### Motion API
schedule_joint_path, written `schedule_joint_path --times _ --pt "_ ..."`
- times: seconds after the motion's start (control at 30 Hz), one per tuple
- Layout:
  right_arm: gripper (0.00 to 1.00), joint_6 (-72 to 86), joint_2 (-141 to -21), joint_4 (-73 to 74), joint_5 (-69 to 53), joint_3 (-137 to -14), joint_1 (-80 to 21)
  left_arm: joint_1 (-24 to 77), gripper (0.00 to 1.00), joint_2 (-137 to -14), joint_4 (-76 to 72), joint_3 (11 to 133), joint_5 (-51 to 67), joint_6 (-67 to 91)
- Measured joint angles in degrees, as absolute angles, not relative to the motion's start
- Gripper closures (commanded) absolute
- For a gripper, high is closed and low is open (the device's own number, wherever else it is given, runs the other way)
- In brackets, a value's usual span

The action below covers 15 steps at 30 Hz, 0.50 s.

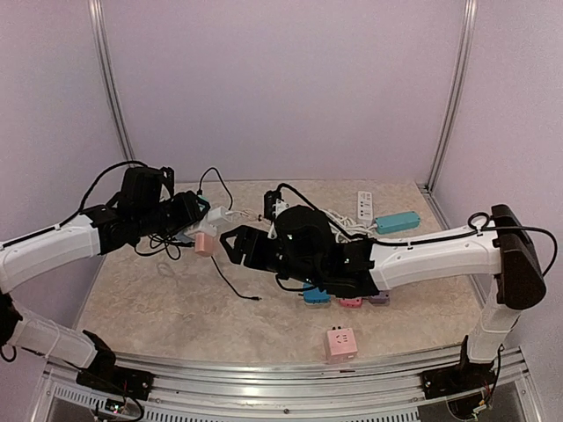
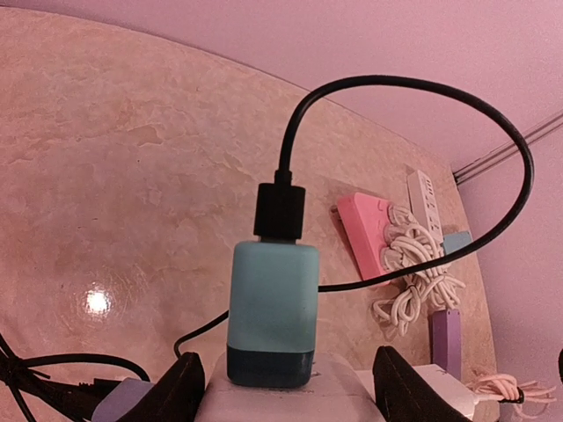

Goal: Pull the plug off the socket

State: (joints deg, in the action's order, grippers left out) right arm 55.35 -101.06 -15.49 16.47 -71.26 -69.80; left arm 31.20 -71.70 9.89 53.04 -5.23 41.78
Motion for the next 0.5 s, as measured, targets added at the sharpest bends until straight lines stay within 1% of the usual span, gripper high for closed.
schedule_joint_path --times 0.3,0.5 --pt "0.23 56.3 -107.9 -11.9 14.3 -80.5 -66.3 32.7 0.69 -69.6 9.8 51.5 -7.0 42.1" --pt "0.24 56.6 -109.1 -10.7 14.2 -82.7 -64.7 34.5 0.69 -68.2 9.8 51.2 -7.9 42.1"
